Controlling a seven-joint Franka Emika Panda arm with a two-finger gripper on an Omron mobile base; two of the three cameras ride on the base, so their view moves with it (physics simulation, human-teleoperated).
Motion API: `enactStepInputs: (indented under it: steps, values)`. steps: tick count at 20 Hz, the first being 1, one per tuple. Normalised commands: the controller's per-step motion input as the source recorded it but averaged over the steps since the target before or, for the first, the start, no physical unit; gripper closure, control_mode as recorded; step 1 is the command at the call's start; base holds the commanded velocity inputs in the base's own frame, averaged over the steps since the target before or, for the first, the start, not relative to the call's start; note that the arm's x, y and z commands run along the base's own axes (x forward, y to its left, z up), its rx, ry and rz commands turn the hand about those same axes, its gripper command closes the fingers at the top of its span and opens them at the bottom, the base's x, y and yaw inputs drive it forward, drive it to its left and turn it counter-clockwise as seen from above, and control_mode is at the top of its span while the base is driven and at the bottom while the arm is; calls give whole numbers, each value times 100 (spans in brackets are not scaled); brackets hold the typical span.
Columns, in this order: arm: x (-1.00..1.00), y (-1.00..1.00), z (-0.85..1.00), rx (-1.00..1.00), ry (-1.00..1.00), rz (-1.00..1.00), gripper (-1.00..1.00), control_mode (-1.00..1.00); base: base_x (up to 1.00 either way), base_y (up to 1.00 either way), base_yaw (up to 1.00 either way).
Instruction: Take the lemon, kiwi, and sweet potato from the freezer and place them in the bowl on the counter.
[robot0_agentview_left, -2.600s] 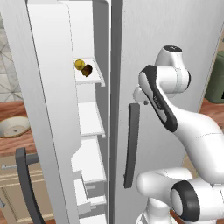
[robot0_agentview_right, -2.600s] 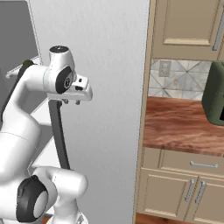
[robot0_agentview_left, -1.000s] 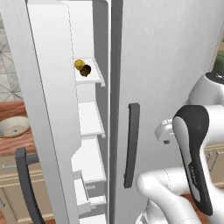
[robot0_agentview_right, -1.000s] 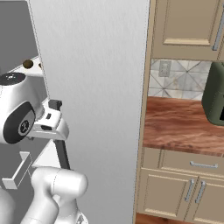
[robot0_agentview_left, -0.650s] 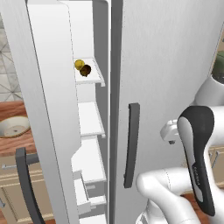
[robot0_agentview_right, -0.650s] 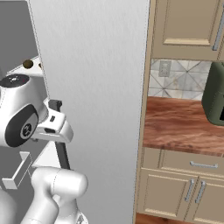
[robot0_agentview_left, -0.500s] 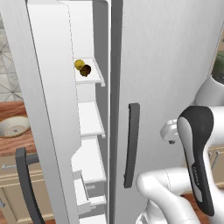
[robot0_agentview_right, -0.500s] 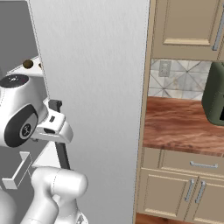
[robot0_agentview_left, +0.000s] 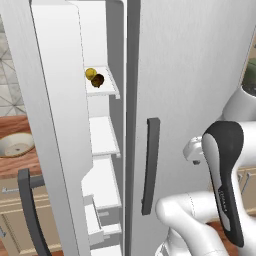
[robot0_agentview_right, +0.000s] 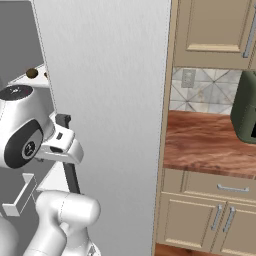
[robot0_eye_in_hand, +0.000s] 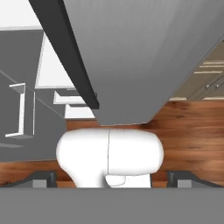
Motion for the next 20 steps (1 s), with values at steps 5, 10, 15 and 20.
enactStepInputs:
  steps: [5, 10, 15, 20]
  values:
    - [0, 0, 0, 0, 0, 0, -100, 100, 27, 17, -2]
    - [0, 0, 0, 0, 0, 0, -100, 100, 39, 10, -1]
    - [0, 0, 0, 0, 0, 0, -100, 100, 48, 5, -2]
    - [0, 0, 0, 0, 0, 0, -100, 100, 44, 1, -4]
